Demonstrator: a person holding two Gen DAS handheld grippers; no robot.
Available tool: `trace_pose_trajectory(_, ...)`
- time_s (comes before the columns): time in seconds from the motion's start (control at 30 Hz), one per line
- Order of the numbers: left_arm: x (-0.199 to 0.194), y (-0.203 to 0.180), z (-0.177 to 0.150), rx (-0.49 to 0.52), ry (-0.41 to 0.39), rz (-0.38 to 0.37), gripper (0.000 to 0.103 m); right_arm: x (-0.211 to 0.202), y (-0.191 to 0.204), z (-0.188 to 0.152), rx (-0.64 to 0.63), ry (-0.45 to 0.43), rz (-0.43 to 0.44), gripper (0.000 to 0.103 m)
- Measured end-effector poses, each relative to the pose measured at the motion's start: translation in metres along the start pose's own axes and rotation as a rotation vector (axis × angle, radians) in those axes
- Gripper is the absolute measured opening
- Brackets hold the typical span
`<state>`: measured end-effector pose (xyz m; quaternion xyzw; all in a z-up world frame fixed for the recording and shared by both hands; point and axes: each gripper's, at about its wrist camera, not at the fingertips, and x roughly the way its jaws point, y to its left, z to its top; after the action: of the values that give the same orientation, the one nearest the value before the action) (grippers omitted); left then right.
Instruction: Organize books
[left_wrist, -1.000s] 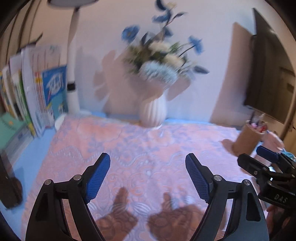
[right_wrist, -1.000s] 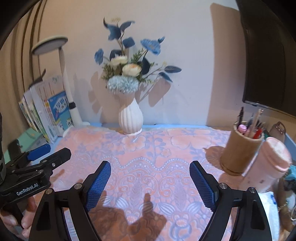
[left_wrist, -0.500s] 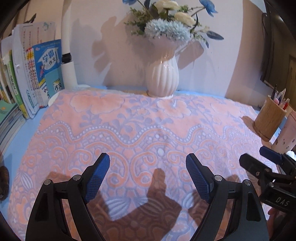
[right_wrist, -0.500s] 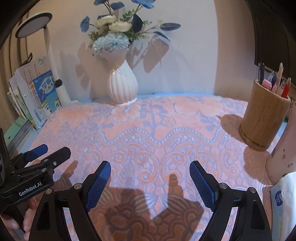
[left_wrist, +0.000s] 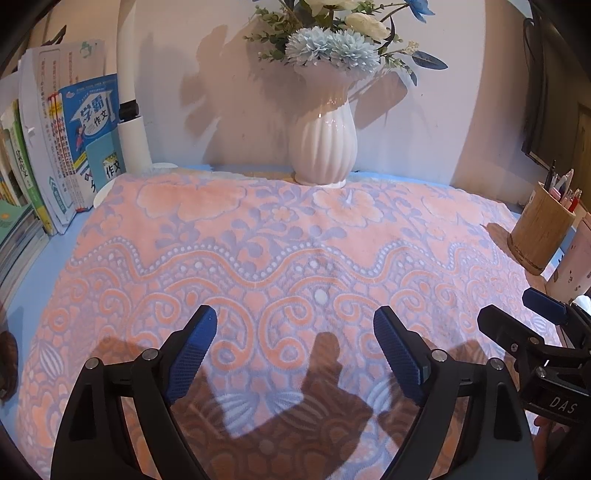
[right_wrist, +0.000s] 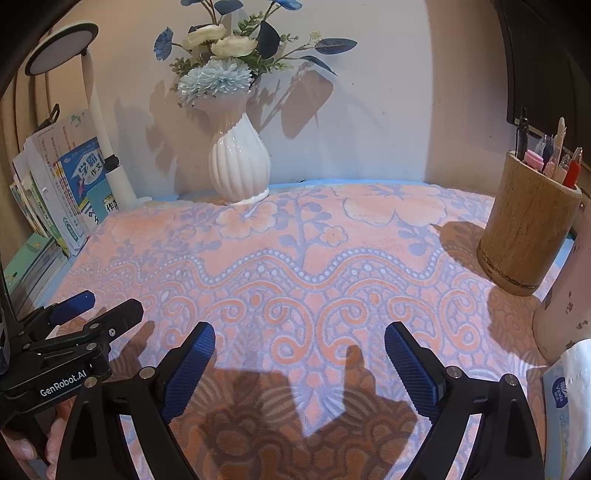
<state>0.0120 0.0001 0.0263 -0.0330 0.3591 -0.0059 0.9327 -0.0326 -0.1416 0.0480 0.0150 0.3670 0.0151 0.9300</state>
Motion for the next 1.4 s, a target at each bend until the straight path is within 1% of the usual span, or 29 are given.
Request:
trace_pose_trajectory(0.27, 0.0017, 0.0018, 0.0005, -0.012, 0.016, -0.008, 0.086, 0.0022, 0.0042, -0.0005, -0.021, 0.006, -0.03, 0.093)
trace_pose_trajectory(1.4, 0.0058, 0.0028, -0.0004, -0.026, 0.039, -0.013, 0.087, 0.004, 0.0009, -0.0013, -0.009, 0.017, -0.021, 0.096)
